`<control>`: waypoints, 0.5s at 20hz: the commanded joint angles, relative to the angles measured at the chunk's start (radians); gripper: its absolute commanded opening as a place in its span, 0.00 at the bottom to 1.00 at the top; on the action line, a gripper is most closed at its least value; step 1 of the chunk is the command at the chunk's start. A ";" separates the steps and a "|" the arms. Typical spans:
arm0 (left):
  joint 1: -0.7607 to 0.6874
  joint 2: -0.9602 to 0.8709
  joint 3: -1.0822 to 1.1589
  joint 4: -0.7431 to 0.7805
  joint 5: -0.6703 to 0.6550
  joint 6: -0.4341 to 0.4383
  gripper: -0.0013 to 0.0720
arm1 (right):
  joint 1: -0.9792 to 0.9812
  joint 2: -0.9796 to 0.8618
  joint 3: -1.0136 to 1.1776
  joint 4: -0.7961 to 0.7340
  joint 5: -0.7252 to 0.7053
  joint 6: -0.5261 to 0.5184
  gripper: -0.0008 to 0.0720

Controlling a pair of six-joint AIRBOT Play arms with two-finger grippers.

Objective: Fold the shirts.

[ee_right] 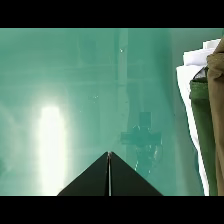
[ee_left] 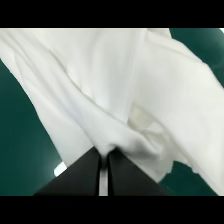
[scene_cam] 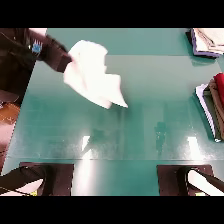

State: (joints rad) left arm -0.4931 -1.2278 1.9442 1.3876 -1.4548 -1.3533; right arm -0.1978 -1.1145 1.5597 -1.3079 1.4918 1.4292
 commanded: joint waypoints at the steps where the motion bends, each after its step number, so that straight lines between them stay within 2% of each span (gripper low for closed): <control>1: -0.072 -0.056 0.061 -0.063 0.084 0.056 0.05 | 0.001 0.000 0.001 0.008 0.001 0.002 0.03; 6: -0.072 -0.292 0.016 -0.151 0.086 0.063 0.06 | 0.001 0.000 0.001 0.008 0.005 0.002 0.03; 8: -0.064 -0.378 0.015 -0.127 0.084 0.031 0.93 | 0.001 0.000 0.001 0.007 0.011 0.002 0.03; 10: -0.015 -0.409 0.015 -0.127 0.039 -0.042 0.97 | 0.001 0.000 0.001 0.007 0.011 0.002 0.03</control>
State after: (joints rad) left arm -0.5430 -1.5581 1.9617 1.2697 -1.3830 -1.3258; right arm -0.1978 -1.1145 1.5597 -1.3010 1.4979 1.4300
